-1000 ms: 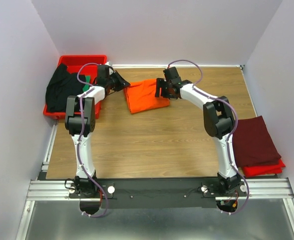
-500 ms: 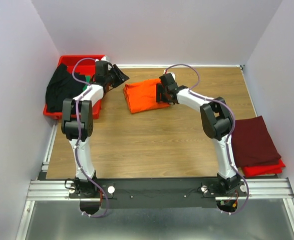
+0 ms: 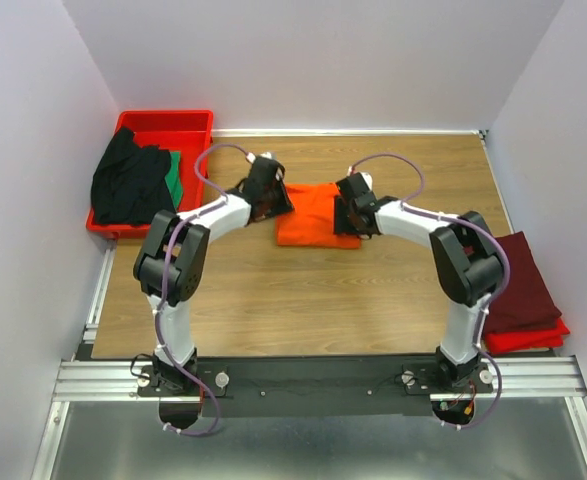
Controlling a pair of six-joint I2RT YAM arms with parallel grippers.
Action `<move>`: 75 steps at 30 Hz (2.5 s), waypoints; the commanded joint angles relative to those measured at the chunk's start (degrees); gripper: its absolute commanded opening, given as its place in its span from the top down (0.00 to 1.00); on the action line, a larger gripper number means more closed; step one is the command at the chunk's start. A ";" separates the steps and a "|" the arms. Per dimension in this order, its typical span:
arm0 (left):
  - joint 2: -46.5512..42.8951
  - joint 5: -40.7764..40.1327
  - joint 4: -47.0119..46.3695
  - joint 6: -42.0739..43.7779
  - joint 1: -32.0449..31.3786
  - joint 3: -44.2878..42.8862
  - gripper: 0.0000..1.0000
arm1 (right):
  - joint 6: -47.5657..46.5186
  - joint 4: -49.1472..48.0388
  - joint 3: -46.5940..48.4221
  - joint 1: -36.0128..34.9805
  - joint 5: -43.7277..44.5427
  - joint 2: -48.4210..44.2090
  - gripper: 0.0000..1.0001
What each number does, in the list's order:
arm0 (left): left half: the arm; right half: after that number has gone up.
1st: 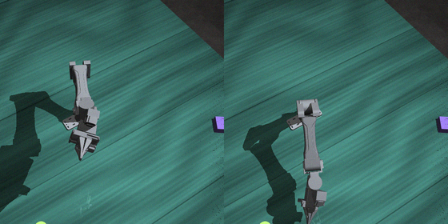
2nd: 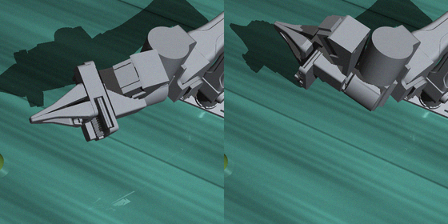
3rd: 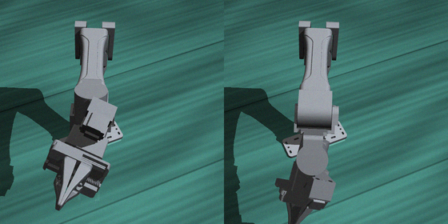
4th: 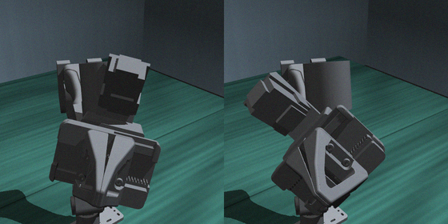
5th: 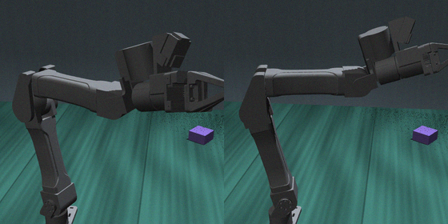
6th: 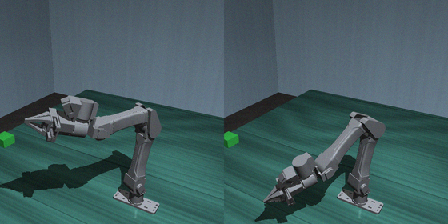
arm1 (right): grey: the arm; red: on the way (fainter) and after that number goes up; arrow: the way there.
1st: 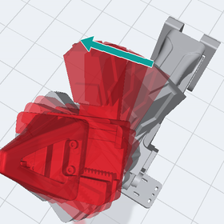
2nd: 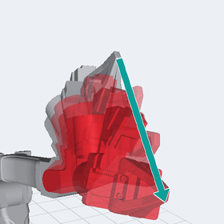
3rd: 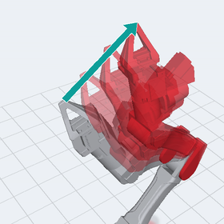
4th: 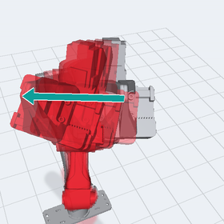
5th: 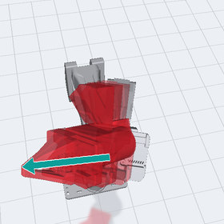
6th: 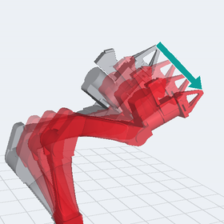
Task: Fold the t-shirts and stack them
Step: Fold the tshirt, then neatly place the folded tshirt to the corner
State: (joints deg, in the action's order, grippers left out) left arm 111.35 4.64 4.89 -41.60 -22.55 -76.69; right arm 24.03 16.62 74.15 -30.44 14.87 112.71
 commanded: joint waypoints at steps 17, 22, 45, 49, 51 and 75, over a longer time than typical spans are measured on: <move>-14.57 -10.79 7.68 3.02 -11.20 15.00 0.80 | 9.10 7.81 -12.64 -0.94 2.17 -24.47 0.27; -13.98 -10.10 9.09 7.14 -11.20 6.73 0.78 | 9.46 7.72 -4.99 -0.94 2.26 -16.04 0.46; 9.49 -2.10 6.54 6.89 -4.18 -9.27 0.83 | 5.76 3.95 7.94 8.20 -7.39 3.48 0.73; 10.20 -0.34 5.75 6.45 -2.59 -8.48 0.83 | 5.94 1.84 6.10 10.57 -12.40 3.40 0.71; 10.29 -0.08 5.66 6.62 -2.50 -8.74 0.83 | 6.29 0.79 4.78 12.41 -14.52 3.14 0.69; -6.40 -0.87 10.15 10.93 -7.33 -1.65 0.74 | 11.74 -1.24 -18.94 18.13 -18.57 -21.91 0.18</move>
State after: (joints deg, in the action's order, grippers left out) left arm 108.75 3.55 14.48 -32.53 -26.37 -83.83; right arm 34.52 14.41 60.75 -12.43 -4.16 93.54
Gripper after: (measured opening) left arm 0.260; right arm 0.823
